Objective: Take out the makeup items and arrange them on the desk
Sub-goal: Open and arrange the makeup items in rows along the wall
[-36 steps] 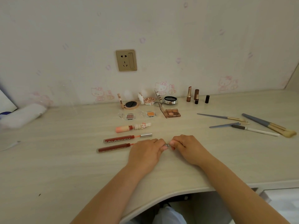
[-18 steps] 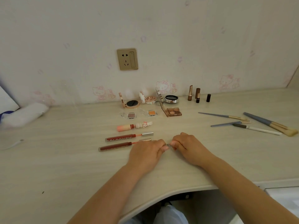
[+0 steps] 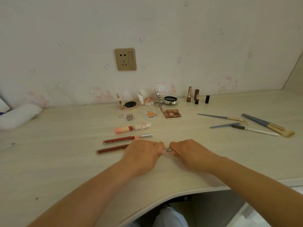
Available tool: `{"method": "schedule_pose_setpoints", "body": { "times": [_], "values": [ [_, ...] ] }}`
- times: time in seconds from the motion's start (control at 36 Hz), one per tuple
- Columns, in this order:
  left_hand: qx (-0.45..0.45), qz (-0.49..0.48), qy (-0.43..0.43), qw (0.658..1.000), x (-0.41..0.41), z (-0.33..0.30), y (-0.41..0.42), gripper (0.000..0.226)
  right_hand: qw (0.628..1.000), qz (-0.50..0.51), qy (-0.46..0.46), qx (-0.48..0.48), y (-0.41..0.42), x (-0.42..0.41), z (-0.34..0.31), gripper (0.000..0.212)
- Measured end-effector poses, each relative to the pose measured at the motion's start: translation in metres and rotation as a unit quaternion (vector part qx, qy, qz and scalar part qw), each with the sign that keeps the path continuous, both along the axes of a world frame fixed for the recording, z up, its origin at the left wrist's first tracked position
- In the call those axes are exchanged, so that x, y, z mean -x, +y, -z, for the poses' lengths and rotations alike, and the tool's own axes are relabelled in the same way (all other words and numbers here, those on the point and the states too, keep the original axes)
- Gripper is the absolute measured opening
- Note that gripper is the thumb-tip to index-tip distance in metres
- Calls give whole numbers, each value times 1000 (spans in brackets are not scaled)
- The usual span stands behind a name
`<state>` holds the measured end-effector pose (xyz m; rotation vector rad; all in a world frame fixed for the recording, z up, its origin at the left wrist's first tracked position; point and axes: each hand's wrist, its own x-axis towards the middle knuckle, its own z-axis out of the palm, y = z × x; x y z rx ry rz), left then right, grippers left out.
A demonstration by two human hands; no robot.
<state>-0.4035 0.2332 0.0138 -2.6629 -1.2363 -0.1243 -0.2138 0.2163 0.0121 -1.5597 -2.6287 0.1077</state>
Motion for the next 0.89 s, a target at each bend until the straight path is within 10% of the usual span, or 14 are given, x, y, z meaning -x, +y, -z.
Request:
{"method": "schedule_pose_setpoints", "body": {
  "times": [0.17,0.39,0.67,0.89],
  "values": [
    [31,-96,-120,988,36,-6,0,35,978,162,101,-87,-3,-61,-2,22],
    [85,-102,-188,973,-8,-5,12,34,909,217,355,23,21,-42,11,33],
    [2,-92,-134,987,-37,-12,64,33,760,333,558,24,71,-58,17,15],
    [0,-94,-91,991,-70,-12,99,27,753,339,563,-28,106,-61,21,16]
  ]
}}
